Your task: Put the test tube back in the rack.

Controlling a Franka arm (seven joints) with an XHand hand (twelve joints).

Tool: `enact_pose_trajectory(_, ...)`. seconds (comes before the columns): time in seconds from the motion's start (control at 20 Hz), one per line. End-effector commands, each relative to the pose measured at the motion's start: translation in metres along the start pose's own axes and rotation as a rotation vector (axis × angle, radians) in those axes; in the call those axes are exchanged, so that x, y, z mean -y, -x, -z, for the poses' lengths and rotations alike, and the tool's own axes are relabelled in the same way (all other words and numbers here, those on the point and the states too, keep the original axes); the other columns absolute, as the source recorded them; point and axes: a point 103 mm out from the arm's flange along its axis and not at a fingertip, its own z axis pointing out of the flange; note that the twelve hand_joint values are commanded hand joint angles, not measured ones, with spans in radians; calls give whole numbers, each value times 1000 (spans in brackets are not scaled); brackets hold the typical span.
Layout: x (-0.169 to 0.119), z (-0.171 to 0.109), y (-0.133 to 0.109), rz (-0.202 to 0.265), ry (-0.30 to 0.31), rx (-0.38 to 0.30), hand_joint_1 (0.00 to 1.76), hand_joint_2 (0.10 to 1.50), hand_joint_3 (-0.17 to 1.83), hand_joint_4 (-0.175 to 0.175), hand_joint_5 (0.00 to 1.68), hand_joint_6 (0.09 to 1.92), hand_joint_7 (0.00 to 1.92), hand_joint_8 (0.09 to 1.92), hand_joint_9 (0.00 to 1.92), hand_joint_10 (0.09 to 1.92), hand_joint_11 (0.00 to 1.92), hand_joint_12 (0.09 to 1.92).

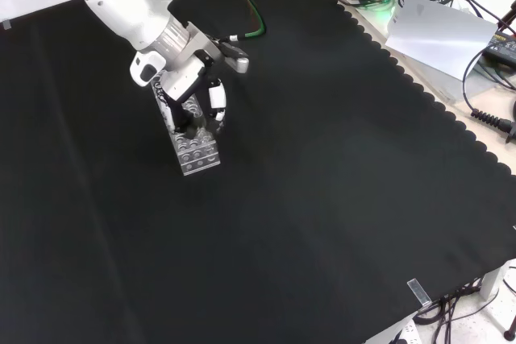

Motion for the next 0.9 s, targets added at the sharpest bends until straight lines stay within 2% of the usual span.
enact_pose_trajectory(0.05, 11, 8, -5, 55, -31, -57, 1039, 574, 732, -85, 390, 688, 624, 946, 706, 892, 527, 1416)
enact_pose_trajectory(0.25, 23, 21, -5, 68, -9, -50, 1023, 563, 734, -82, 329, 605, 538, 957, 604, 913, 478, 1433)
enact_pose_trajectory(0.45, 41, 47, -7, 82, 23, -36, 1018, 565, 730, -83, 332, 569, 525, 953, 584, 916, 472, 1438)
enact_pose_trajectory(0.6, 55, 67, -10, 72, 44, -24, 1016, 570, 720, -83, 342, 538, 522, 949, 578, 918, 470, 1437)
enact_pose_trajectory(0.9, 89, 102, -25, 83, 81, 10, 1014, 573, 714, -85, 341, 521, 517, 945, 572, 916, 469, 1437)
